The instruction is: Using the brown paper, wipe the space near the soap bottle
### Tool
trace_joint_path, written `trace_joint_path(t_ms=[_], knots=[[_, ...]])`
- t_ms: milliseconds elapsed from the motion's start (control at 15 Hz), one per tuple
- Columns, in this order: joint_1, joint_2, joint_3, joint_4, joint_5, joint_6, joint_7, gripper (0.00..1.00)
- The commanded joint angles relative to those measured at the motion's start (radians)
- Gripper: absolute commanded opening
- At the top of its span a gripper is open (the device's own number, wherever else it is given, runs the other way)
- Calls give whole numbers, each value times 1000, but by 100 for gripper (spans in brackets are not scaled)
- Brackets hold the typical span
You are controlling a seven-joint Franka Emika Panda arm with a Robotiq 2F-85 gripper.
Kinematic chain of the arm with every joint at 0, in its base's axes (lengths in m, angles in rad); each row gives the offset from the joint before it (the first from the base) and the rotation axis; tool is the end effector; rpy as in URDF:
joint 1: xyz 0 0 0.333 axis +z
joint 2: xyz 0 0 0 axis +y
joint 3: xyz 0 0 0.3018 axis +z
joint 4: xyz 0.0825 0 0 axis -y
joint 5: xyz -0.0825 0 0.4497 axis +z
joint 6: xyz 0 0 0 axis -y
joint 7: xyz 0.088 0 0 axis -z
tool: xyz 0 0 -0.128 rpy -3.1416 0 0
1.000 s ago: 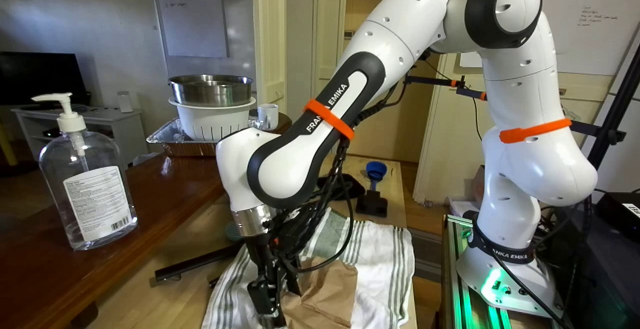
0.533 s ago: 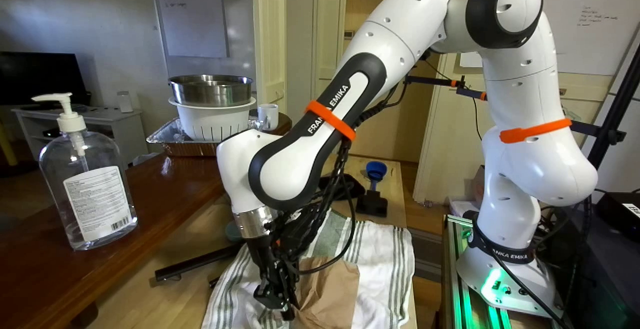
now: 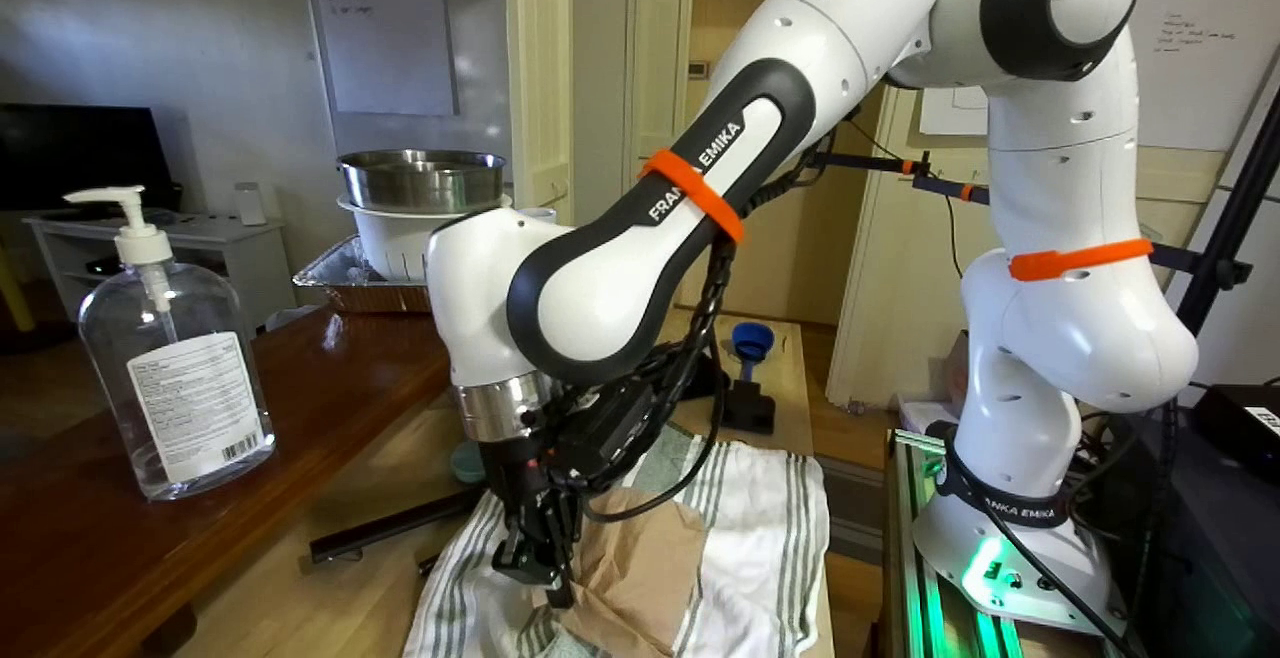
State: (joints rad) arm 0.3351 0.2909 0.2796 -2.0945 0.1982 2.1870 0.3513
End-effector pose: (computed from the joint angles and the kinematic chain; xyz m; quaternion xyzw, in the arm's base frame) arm 0.4797 0.3570 0.1935 -0.9868 -0.0639 0.1375 0.0574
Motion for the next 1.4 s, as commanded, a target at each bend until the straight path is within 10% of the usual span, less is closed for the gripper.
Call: trace_joint_path(t_ms=[0,533,1000,1333], knots=[[36,-121,-24,-27,-118,-39,103,1],[-12,-288,-22,45,-442,-151,37,1],[-31,-291,-18,35,-438,-136,39,1],[-99,-254,-72,66,-530,101,-123,1]])
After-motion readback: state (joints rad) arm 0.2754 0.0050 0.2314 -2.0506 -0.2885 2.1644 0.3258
